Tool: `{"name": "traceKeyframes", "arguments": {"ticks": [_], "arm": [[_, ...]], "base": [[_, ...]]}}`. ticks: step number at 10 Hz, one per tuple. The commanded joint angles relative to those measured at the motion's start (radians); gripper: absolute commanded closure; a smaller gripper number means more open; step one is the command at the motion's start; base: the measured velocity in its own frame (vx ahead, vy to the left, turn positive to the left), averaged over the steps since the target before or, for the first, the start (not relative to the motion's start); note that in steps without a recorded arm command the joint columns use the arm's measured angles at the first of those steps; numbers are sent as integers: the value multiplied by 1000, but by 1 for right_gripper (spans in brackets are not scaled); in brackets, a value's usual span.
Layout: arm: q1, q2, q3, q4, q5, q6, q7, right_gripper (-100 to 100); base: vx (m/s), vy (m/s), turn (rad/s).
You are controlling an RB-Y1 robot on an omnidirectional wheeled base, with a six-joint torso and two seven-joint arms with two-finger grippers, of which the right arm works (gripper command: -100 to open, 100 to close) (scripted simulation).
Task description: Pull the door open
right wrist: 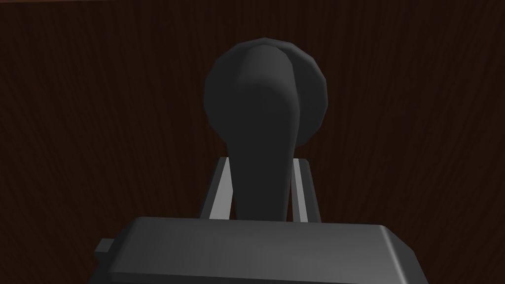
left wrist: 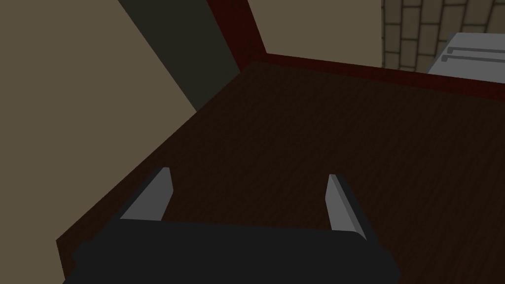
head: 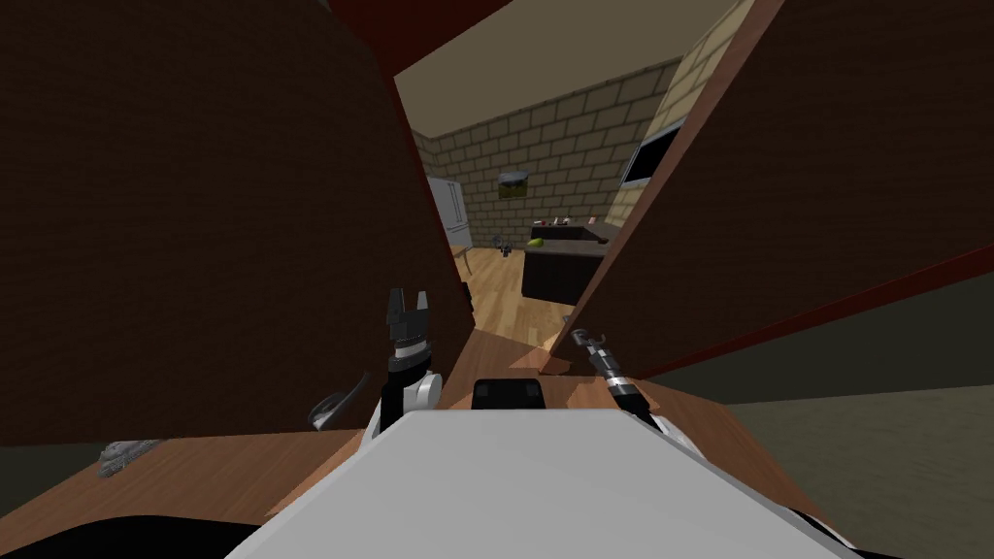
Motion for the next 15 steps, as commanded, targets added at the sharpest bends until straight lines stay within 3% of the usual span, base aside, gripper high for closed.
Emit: {"name": "traceKeyframes", "arguments": {"ticks": [1,3,4,5,6,9,13,15], "arm": [[21,-10,-3,0,13,-31,-14,100],[21,-10,-3,0,13,-31,-14,100],[44,-21,-6,1,29,-66,-30,100],[22,-16,-3,21,22,-55,-19,100],[28,-21,-4,33,28,-79,-24,100],[35,-27,-6,43,33,-99,-28,100],[50,-42,-11,69,46,-151,-38,100],[45,-44,-11,77,47,-154,-39,100]], "base": [[-165,-54,137],[-87,-29,13],[-170,-44,163],[-101,-30,50],[-137,-34,173],[-202,-69,158],[-208,-63,176],[-171,-59,87]]}}
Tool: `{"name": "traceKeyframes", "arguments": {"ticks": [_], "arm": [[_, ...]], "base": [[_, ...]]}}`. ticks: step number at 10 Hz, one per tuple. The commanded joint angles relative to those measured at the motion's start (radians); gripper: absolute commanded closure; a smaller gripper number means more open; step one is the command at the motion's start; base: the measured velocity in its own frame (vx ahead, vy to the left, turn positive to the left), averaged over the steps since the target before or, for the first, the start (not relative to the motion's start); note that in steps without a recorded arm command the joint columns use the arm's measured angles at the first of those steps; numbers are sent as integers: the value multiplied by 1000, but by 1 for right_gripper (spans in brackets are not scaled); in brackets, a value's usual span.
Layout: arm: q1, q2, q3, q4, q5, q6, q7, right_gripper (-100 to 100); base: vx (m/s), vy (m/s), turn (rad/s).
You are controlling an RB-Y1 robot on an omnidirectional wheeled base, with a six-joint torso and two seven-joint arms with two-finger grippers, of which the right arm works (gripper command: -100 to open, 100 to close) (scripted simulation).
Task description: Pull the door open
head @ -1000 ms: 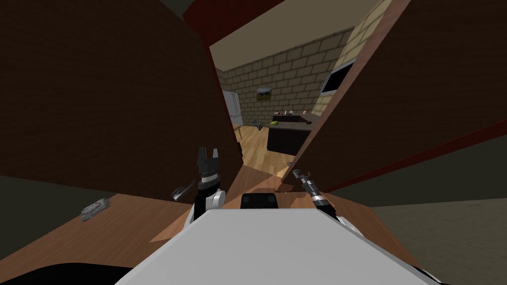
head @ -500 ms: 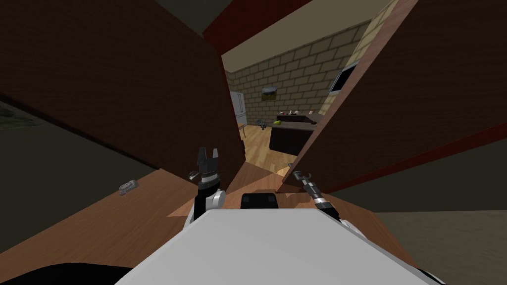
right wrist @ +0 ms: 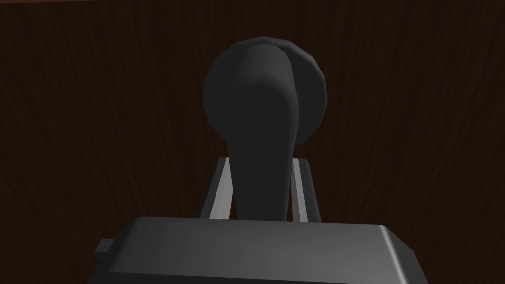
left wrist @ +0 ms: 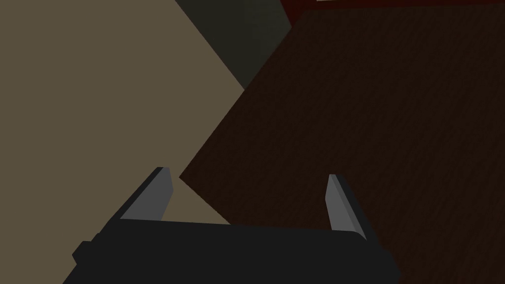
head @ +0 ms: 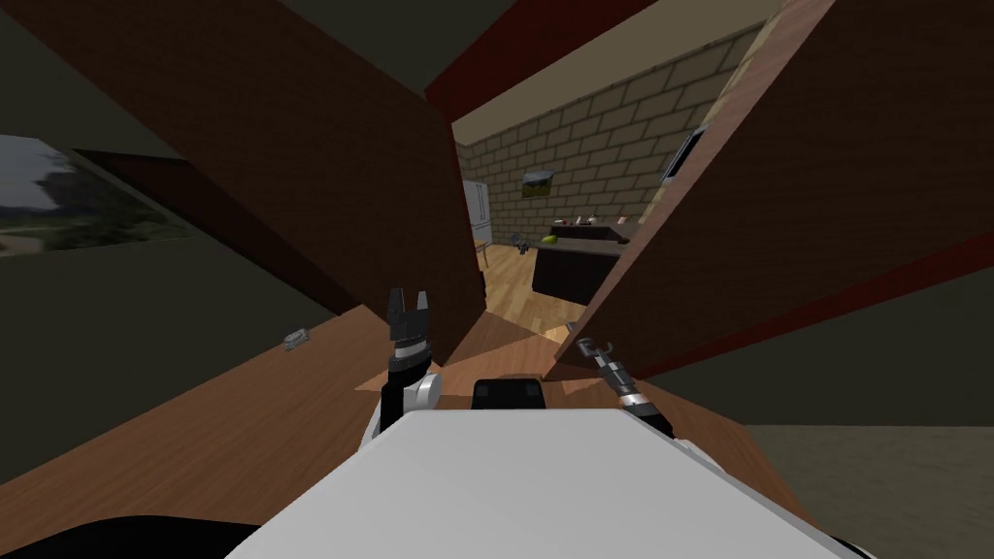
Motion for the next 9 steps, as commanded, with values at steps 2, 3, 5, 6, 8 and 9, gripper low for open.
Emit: {"name": "traceKeyframes", "arguments": {"ticks": [2,3,5,6,8,9], "arm": [[-1,-3,-2,12,3,-13,0,100],[-1,-5,-3,16,4,-18,0,100],[-2,-8,-6,28,6,-31,-1,100],[-3,-9,-7,32,7,-36,-1,100],[-4,-12,-9,42,9,-47,-1,100],[-4,-13,-10,45,10,-50,-1,100]], "base": [[-206,-72,222],[-234,-104,179],[-248,-71,191],[-239,-69,183],[-211,-57,167],[-201,-51,127]]}}
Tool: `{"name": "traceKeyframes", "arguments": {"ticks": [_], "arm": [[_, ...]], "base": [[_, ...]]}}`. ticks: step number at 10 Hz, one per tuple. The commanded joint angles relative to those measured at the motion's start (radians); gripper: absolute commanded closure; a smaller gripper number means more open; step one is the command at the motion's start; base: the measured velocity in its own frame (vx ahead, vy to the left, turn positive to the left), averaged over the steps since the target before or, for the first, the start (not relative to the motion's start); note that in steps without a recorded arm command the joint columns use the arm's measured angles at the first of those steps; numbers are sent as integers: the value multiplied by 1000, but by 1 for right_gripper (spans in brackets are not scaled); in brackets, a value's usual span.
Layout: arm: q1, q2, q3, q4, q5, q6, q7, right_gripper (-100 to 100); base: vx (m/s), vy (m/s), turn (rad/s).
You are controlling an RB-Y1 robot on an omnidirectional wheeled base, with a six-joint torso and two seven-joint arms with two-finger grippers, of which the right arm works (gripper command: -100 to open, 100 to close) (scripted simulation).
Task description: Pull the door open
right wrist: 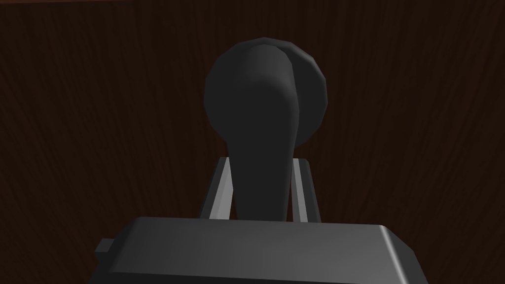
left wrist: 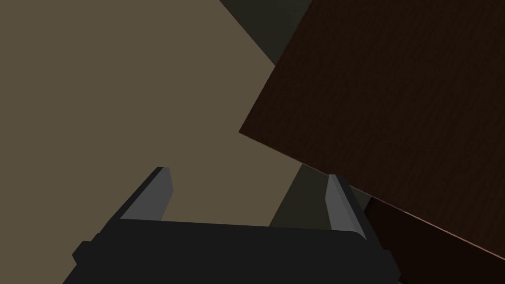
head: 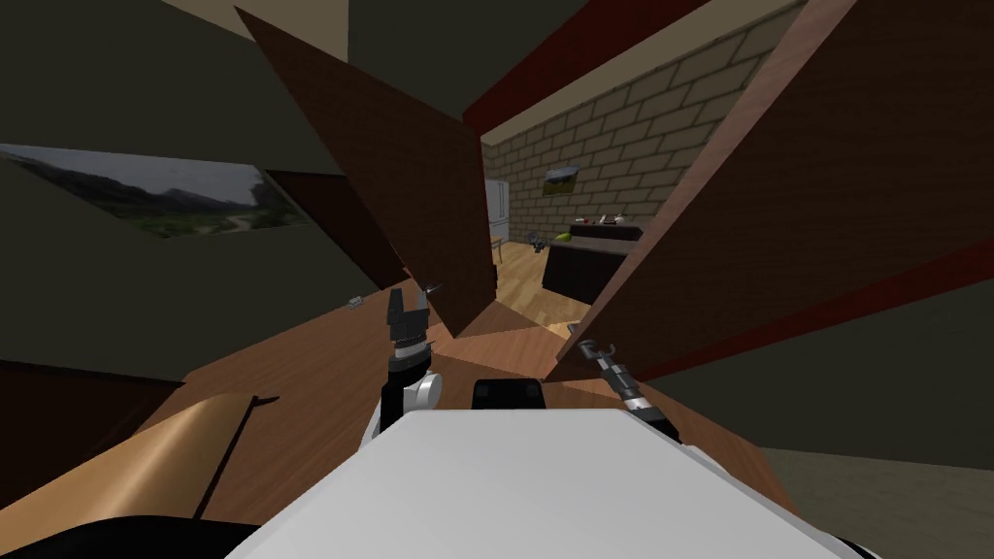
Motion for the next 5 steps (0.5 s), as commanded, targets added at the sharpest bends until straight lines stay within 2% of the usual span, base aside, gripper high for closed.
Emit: {"name": "traceKeyframes", "arguments": {"ticks": [1,2,3,5], "arm": [[-2,-2,-1,6,1,-10,-1,100],[0,1,0,2,1,-4,0,100],[-4,0,1,13,5,-9,0,100],[-8,-1,1,20,6,-14,1,100]], "base": [[-177,-74,110],[-72,-34,30],[-132,-59,166],[-212,-53,140]]}}
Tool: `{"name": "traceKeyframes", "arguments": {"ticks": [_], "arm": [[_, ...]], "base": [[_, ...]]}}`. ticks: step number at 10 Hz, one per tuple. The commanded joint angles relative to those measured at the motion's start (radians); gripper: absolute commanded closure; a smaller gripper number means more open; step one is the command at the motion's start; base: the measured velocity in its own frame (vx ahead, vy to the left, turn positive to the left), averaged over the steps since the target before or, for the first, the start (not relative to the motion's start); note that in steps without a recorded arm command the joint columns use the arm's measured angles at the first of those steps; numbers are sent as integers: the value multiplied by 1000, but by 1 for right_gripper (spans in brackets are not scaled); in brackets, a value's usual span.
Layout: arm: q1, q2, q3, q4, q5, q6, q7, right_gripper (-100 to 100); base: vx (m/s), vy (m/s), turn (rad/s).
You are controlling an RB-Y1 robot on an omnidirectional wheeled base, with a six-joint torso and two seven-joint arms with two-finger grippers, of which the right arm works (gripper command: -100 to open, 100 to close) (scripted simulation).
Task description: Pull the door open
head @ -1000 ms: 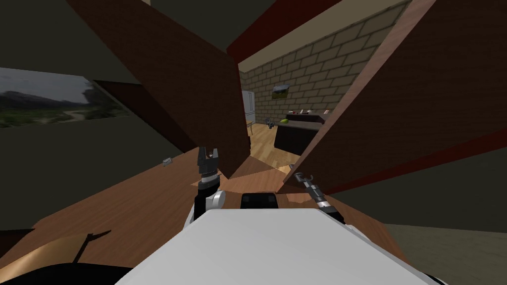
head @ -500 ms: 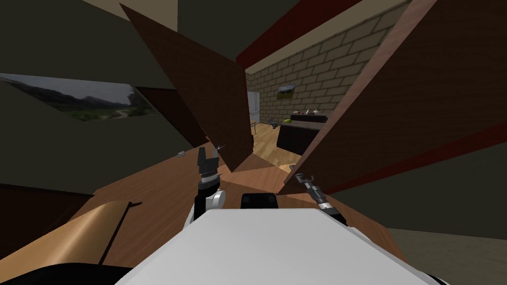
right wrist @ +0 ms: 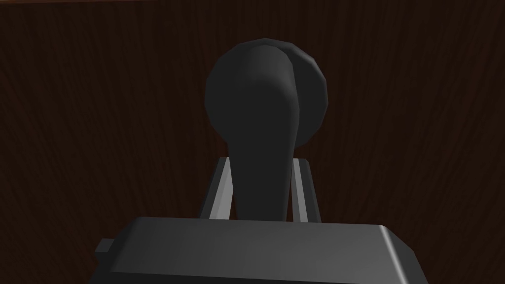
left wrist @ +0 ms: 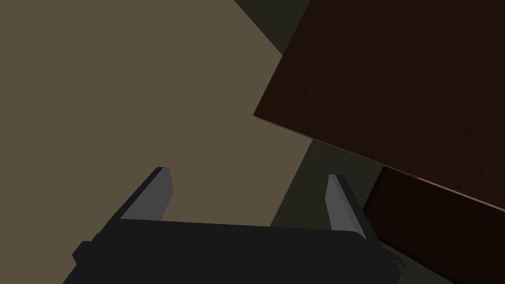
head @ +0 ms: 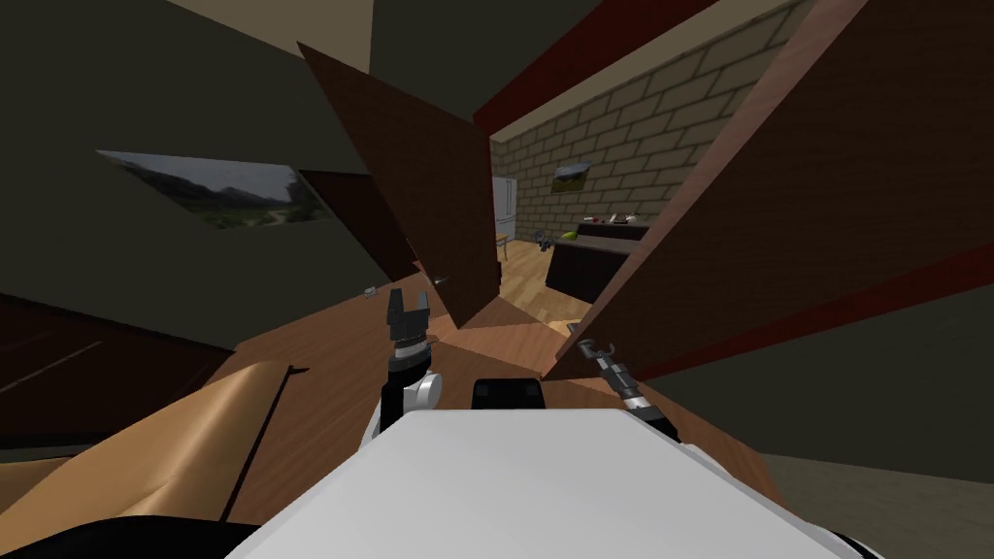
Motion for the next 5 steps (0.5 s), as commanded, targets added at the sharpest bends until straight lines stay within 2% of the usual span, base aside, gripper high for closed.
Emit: {"name": "traceKeyframes", "arguments": {"ticks": [1,4,5], "arm": [[-1,-1,1,12,3,-6,1,100],[-11,-5,-1,30,6,-17,1,100],[-15,-6,-1,36,8,-21,1,100]], "base": [[-186,-46,141],[-207,-63,166],[-211,-110,176]]}}
